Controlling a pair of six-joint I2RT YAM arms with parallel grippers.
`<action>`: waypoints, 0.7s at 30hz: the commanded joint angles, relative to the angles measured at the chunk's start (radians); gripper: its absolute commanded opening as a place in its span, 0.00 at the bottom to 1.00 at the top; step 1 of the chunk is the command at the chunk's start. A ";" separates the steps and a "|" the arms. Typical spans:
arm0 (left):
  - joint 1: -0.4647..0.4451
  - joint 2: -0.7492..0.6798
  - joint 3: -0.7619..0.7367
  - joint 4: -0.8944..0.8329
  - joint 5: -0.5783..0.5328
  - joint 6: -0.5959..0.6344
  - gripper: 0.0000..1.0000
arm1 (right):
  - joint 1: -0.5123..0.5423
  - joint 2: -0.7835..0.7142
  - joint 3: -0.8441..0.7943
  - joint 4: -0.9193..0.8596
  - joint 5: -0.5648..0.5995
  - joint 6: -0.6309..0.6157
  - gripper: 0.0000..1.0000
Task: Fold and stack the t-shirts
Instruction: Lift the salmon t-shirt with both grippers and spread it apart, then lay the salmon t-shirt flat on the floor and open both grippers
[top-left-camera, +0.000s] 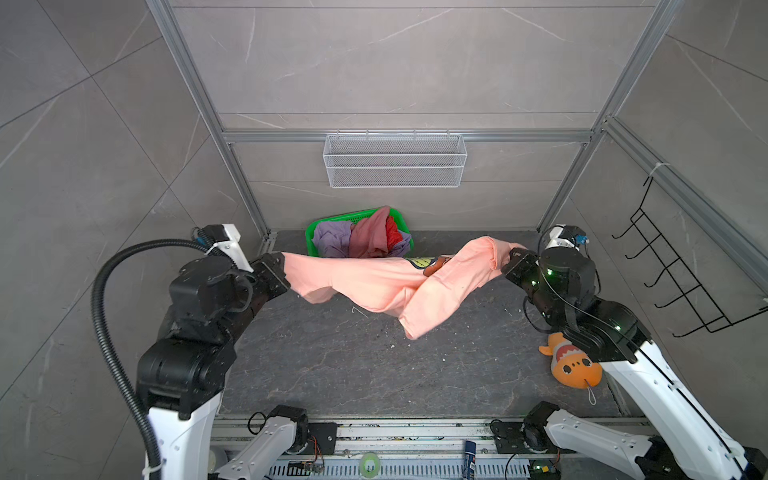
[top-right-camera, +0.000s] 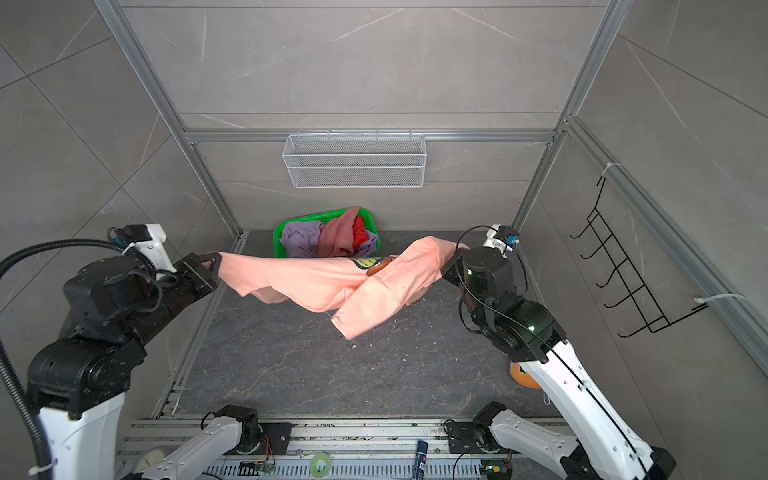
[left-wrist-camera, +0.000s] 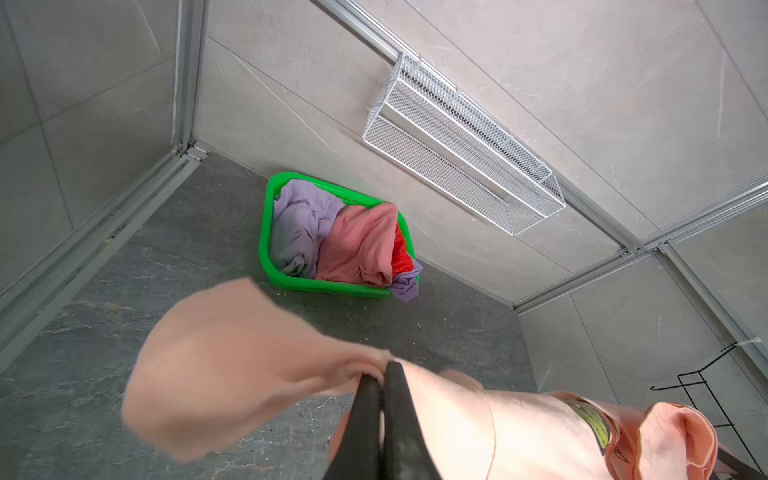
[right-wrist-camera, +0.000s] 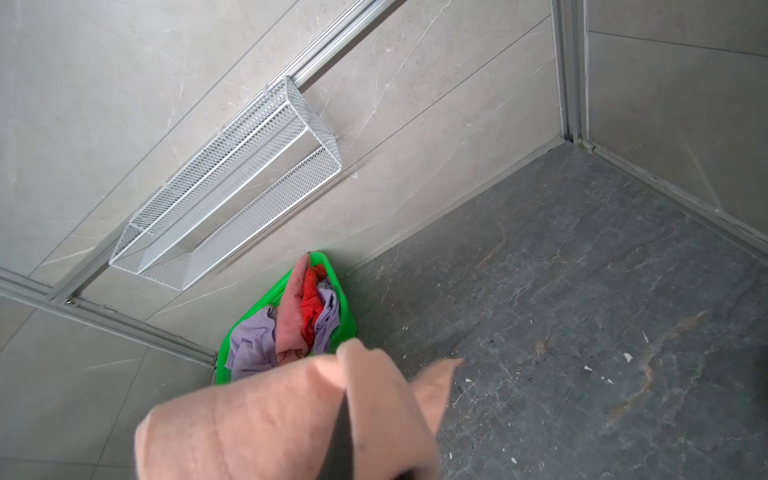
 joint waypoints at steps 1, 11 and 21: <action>0.004 0.125 -0.011 0.168 0.064 0.015 0.00 | -0.090 0.122 0.039 0.088 -0.096 -0.041 0.00; 0.004 0.310 0.322 0.222 0.100 0.046 0.00 | -0.337 0.337 0.345 0.205 -0.489 -0.017 0.00; 0.003 0.076 0.025 0.104 0.191 -0.131 0.00 | -0.413 0.141 0.217 -0.160 -0.390 -0.104 0.20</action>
